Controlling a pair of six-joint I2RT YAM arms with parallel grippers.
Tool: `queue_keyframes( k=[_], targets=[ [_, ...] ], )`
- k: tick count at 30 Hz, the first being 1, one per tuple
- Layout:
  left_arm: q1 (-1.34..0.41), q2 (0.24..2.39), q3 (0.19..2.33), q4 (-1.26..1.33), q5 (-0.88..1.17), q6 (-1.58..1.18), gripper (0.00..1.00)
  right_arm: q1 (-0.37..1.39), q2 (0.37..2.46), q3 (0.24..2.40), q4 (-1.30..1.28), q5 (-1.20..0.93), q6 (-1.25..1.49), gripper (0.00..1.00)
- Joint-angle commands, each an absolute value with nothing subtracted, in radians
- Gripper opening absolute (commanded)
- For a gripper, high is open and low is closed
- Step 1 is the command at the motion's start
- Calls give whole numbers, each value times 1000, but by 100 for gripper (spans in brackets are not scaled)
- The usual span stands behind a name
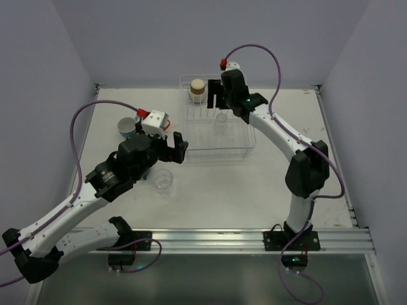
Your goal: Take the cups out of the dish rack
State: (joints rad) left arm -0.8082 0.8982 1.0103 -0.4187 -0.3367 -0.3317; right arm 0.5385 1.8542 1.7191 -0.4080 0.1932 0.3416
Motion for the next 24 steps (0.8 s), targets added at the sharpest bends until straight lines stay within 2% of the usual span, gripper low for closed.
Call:
queue_keyframes(
  k=[1,2,4,8,10,13,16,21,24],
  targets=[
    [-810,966,1072,-337,-373,-319,100,543,1986,1920,-465,230,279,77],
    [-810,1010,1092,-331,-386,-318,100,543,2017,2006,-491,245,279,77],
    [-798,1069,1182,-327,-390,-316,100,545,2017,2020,-526,285,314,76],
    [-723,1300,1371,-331,-349,-331,100,511,1794,1694,-321,229,357,71],
    [-655,1424,1473,-324,-307,-356,100,496,1697,1614,-279,207,374,69],
    [-589,1570,1592,-340,-319,-362,100,495,1632,1560,-276,178,370,69],
    [-557,1814,1780,-367,-328,-359,100,494,1556,1436,-236,158,385,69],
    [-531,2070,2131,-423,-345,-328,100,495,1480,1344,-207,117,394,68],
    [-522,2210,2282,-430,-339,-316,100,495,1465,1309,-209,85,406,60]
  ],
)
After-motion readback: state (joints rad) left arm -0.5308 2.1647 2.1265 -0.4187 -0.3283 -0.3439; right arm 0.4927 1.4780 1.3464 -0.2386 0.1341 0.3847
